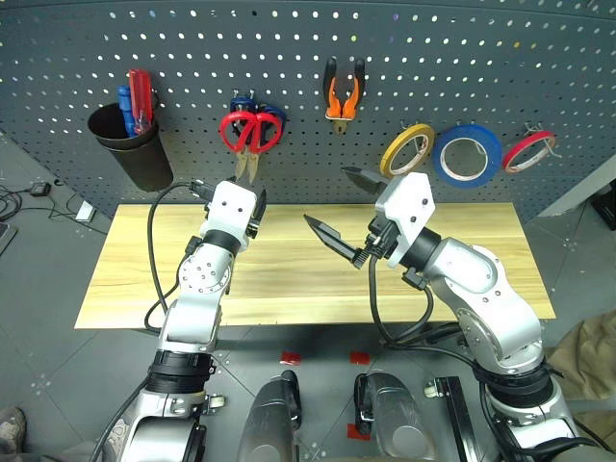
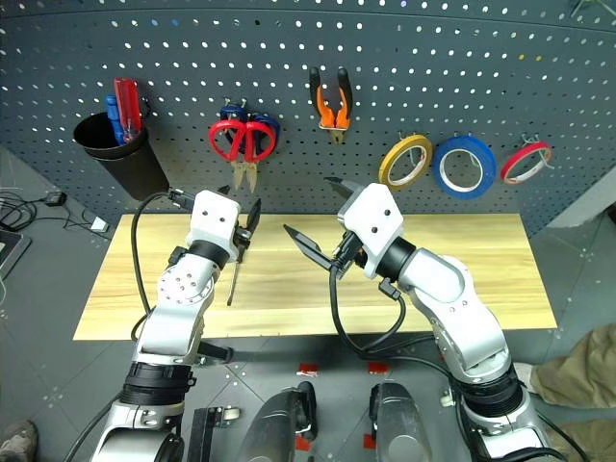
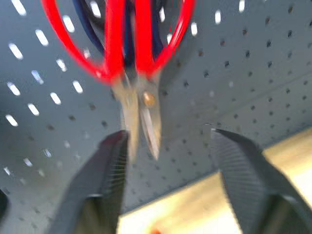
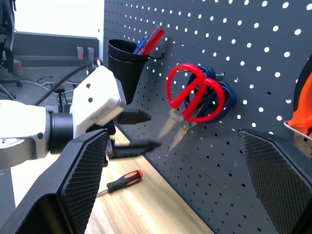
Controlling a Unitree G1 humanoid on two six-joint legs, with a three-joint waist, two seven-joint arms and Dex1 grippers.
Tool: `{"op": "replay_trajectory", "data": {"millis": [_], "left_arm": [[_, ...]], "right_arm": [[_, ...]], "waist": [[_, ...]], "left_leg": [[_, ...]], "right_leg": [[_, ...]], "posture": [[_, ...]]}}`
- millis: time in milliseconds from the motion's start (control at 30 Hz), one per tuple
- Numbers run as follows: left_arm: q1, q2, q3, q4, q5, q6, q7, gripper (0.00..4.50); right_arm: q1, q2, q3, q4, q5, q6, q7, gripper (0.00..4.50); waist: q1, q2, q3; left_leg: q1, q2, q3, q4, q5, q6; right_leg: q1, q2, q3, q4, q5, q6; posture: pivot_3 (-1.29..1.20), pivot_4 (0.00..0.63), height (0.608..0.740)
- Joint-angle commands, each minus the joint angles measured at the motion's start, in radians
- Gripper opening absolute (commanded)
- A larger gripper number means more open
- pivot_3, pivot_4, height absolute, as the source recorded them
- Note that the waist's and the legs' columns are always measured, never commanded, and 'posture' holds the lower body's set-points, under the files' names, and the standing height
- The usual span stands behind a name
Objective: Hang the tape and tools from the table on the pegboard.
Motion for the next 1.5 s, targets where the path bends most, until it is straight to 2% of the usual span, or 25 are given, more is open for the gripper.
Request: {"op": "replay_trajectory", "data": {"millis": [33,67,233,467,600,800,1067,1200,1367,1500], "left_arm": [[0.035,-0.035,0.072,-0.032,-0.081,0.157,-0.003,4.12],[0.041,-0.045,0.091,-0.037,-0.099,0.199,0.003,4.37],[0.041,-0.02,0.187,-0.006,-0.183,0.343,-0.015,4.37],[-0.103,0.036,0.275,0.227,-0.252,0.425,-0.025,4.37],[-0.195,0.079,0.271,0.406,-0.267,0.438,-0.07,4.37],[-0.31,0.118,0.202,0.645,-0.235,0.371,-0.146,4.37],[-0.426,0.137,0.141,0.913,-0.186,0.274,-0.186,4.37],[-0.46,0.152,0.133,0.996,-0.172,0.217,-0.195,3.46],[-0.472,0.168,0.126,1.04,-0.161,0.145,-0.23,1.86],[-0.417,0.2,0.112,0.967,-0.155,0.097,-0.281,0.54]], "right_arm": [[0.008,0.019,0.006,-0.031,0.006,0.082,-0.04,4.5],[0.011,0.027,0.004,-0.036,0.012,0.106,-0.05,4.5],[-0.001,0.104,-0.018,-0.065,0.081,0.297,-0.112,4.5],[-0.07,0.128,-0.009,-0.064,0.12,0.496,-0.146,4.5],[-0.109,0.127,-0.005,-0.068,0.146,0.583,-0.152,4.5],[-0.141,0.154,0.003,-0.085,0.163,0.639,-0.162,4.5],[-0.139,0.142,0.016,-0.093,0.172,0.647,-0.165,4.5],[-0.139,0.123,0.012,-0.089,0.173,0.64,-0.157,4.5],[-0.138,0.09,0.017,-0.076,0.17,0.607,-0.133,4.5],[-0.137,0.054,0.033,-0.069,0.154,0.536,-0.101,4.5]], "waist": [[-0.003,0.0,0.0],[-0.004,0.0,0.0],[-0.003,0.0,0.0],[0.004,-0.002,0.01],[0.003,-0.004,0.026],[0.002,-0.004,0.048],[0.001,-0.005,0.064],[-0.001,-0.005,0.064],[-0.001,-0.005,0.064],[-0.008,-0.007,0.063]], "left_leg": [[0.0,0.0,0.0,0.0,0.0,0.0],[0.0,0.0,0.0,0.0,0.0,0.0],[0.0,0.001,0.0,0.0,0.0,0.0],[0.0,0.0,0.0,0.002,-0.001,0.001],[0.0,0.0,0.0,0.001,-0.001,0.001],[0.0,0.0,0.001,-0.001,0.0,0.001],[-0.001,0.0,0.002,-0.001,0.0,0.001],[-0.001,0.001,0.003,-0.001,-0.001,0.001],[-0.001,0.001,0.003,-0.002,0.0,0.0],[-0.001,0.001,0.004,-0.002,0.001,-0.003]], "right_leg": [[0.0,0.0,0.0,0.0,0.0,0.0],[0.0,0.0,0.0,0.0,0.0,0.0],[0.0,0.0,0.0,0.001,0.0,0.0],[-0.001,0.0,0.001,0.001,0.0,0.0],[-0.001,0.0,0.001,0.001,0.0,0.0],[-0.002,0.0,0.002,-0.001,0.0,0.0],[-0.003,-0.001,0.002,-0.002,0.0,0.0],[-0.003,-0.001,0.002,-0.002,0.0,0.0],[-0.004,-0.001,0.002,-0.002,0.0,0.0],[-0.004,-0.001,0.002,-0.002,0.0,0.0]], "posture": [[-0.3,0.266,0.74],[-0.3,0.268,0.74],[-0.28,0.294,0.74],[-0.28,0.356,0.74],[-0.28,0.386,0.74],[-0.29,0.412,0.74],[-0.3,0.415,0.74],[-0.32,0.401,0.74],[-0.32,0.364,0.74],[-0.33,0.317,0.74]]}}
